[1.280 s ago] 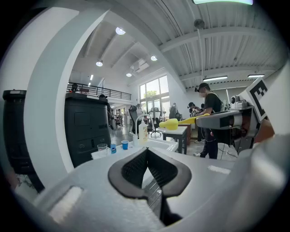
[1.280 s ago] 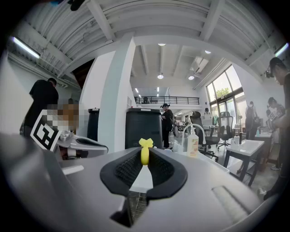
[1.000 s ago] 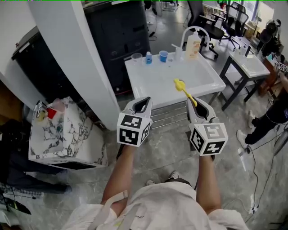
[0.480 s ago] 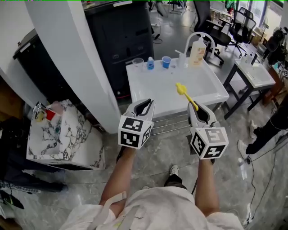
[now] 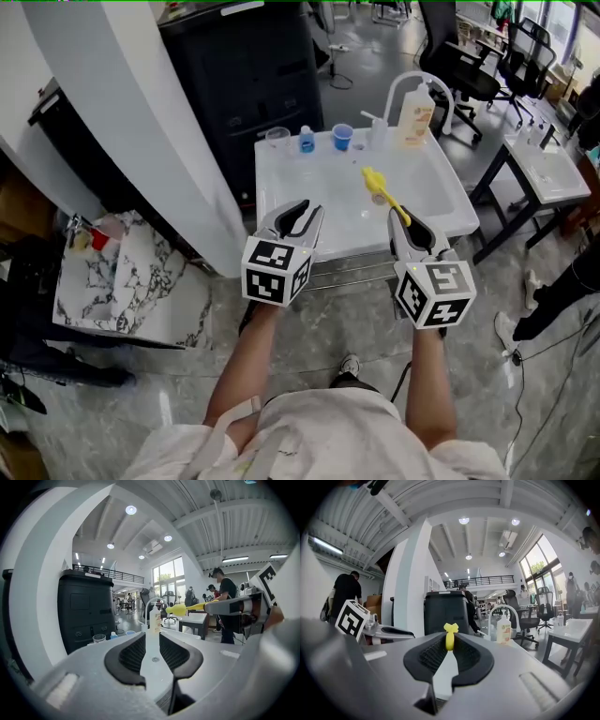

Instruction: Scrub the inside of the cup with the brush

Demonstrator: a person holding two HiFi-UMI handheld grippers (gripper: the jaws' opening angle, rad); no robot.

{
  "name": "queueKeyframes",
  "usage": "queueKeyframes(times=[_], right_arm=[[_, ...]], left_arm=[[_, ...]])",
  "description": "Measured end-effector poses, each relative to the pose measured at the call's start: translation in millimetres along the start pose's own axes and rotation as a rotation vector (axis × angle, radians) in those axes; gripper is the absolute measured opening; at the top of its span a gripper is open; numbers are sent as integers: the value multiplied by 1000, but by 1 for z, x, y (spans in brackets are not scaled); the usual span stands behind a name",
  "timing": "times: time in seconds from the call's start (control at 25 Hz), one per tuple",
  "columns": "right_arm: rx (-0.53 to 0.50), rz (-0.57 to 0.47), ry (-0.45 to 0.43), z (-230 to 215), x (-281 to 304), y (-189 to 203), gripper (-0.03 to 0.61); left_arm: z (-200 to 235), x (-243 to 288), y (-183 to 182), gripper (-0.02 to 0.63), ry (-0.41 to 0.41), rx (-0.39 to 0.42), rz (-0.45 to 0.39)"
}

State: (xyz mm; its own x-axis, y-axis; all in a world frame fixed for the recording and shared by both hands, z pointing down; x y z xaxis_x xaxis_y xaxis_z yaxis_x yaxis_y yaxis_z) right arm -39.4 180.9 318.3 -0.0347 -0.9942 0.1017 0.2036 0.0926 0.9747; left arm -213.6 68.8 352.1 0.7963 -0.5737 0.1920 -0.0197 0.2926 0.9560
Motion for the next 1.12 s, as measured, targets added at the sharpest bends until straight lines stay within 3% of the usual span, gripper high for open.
queueKeyframes(times=[0.56, 1.12], right_arm=[[7, -17, -131, -78, 35, 15, 37], [15, -24, -161, -107, 76, 23, 37]], left_arm=[[-24, 65, -3, 154, -113, -23, -9], [-12, 114, -16, 189, -121, 3, -10]])
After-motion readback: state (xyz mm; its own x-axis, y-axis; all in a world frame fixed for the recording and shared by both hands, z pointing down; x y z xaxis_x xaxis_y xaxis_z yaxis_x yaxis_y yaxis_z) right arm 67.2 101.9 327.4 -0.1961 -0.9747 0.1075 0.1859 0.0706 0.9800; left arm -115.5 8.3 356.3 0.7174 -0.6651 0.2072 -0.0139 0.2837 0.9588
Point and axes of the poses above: the fingertips, and each gripper's own axes: x forward along the fingers, z to its left, y out of its underside, the point moved 7 cm from there along -x, backward along the fingers, and after that the axes turned 13 degrees about -x, right-handed, at the moved point
